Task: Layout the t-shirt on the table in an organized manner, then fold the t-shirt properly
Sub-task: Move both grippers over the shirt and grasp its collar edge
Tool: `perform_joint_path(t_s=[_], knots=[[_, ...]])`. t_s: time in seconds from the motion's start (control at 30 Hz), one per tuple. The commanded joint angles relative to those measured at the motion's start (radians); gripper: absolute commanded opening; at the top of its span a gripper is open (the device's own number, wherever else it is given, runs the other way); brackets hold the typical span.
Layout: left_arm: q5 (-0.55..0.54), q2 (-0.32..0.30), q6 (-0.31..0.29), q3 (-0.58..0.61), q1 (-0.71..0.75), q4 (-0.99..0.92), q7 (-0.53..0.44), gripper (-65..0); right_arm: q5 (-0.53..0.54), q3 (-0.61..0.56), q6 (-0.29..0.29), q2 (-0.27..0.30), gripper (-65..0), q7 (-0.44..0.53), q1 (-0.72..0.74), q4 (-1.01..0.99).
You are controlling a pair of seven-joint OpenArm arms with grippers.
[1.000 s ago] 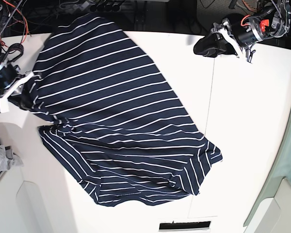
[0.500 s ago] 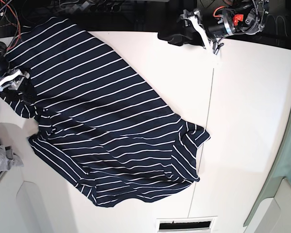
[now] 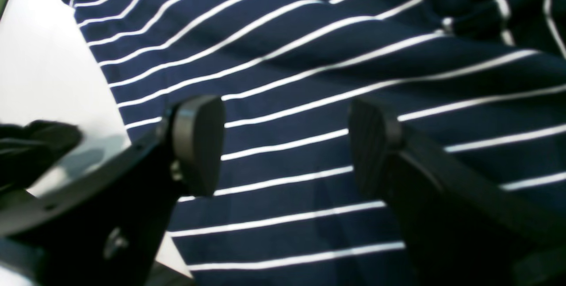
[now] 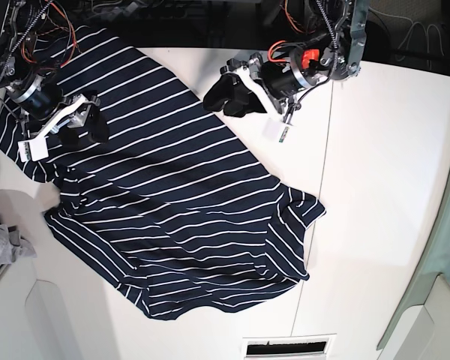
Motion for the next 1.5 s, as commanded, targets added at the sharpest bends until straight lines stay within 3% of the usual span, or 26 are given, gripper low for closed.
perform_joint_path(t_s=[0.0, 0.17, 0.43, 0.5, 0.6, 0.63, 0.77, 0.83, 0.9, 0.93, 1.07, 1.17, 1.4, 1.43, 1.47], knots=[[0.014, 0.015, 0.006, 0.014, -0.019, -0.024, -0.016, -28.6, 0.014, 0.006, -0.001, 0.016, -22.0, 0.025, 0.008, 0.016], [0.074, 0.041, 0.080, 0.021, -0.100, -0.132, -0.026, -28.6, -0.019, 0.009, -0.011, 0.044, -22.0, 0.026, 0.008, 0.016], [0.129, 0.043, 0.087, 0.024, -0.107, -0.183, -0.092, -29.5, 0.021, 0.014, -0.011, 0.078, -22.0, 0.026, 0.010, 0.016], [0.130, 0.046, 0.087, 0.024, -0.107, -0.192, -0.139, -38.9, 0.027, 0.014, -0.010, 0.078, -22.0, 0.029, 0.011, 0.016], [0.130, 0.045, 0.046, 0.023, -0.113, -0.190, -0.209, -64.4, 0.021, 0.014, -0.010, 0.078, -22.0, 0.039, 0.010, 0.016], [0.130, 0.044, 0.019, 0.021, -0.119, -0.187, -0.208, -65.0, 0.009, 0.014, -0.010, 0.078, -22.0, 0.051, 0.010, 0.016], [0.130, 0.035, -0.005, -0.028, -0.125, -0.096, -0.123, -65.0, -0.086, 0.014, -0.011, 0.079, -23.1, 0.098, 0.010, 0.016], [0.127, 0.016, -0.005, -0.063, -0.119, -0.010, -0.058, -65.0, -0.099, 0.014, -0.011, 0.080, -36.6, 0.097, 0.010, 0.016], [0.100, -0.025, -0.004, -0.079, -0.113, 0.082, -0.015, -65.0, -0.113, 0.014, -0.011, 0.080, -57.7, 0.096, 0.010, 0.016], [0.087, -0.049, -0.004, -0.080, -0.111, 0.126, -0.003, -65.0, -0.112, 0.014, -0.012, 0.081, -65.0, 0.095, 0.010, 0.016], [0.045, -0.105, 0.000, -0.058, -0.113, 0.244, 0.024, -65.0, -0.111, 0.014, -0.012, 0.081, -65.0, 0.089, 0.010, 0.016], [0.024, -0.098, 0.000, 0.036, -0.146, 0.245, 0.022, -65.0, -0.099, 0.014, -0.012, 0.080, -65.0, 0.090, 0.010, 0.016], [0.256, 0.109, 0.008, 0.402, -0.263, 0.072, -0.018, -65.0, -0.101, 0.014, -0.012, 0.080, -65.0, 0.089, 0.010, 0.016], [0.269, 0.131, 0.022, 0.446, -0.285, 0.023, -0.018, -61.1, -0.106, 0.014, -0.012, 0.080, -65.0, 0.089, 0.010, 0.016], [0.279, 0.131, 0.039, 0.485, -0.305, -0.027, -0.018, -51.9, -0.113, 0.014, -0.012, 0.080, -65.0, 0.089, 0.010, 0.016]])
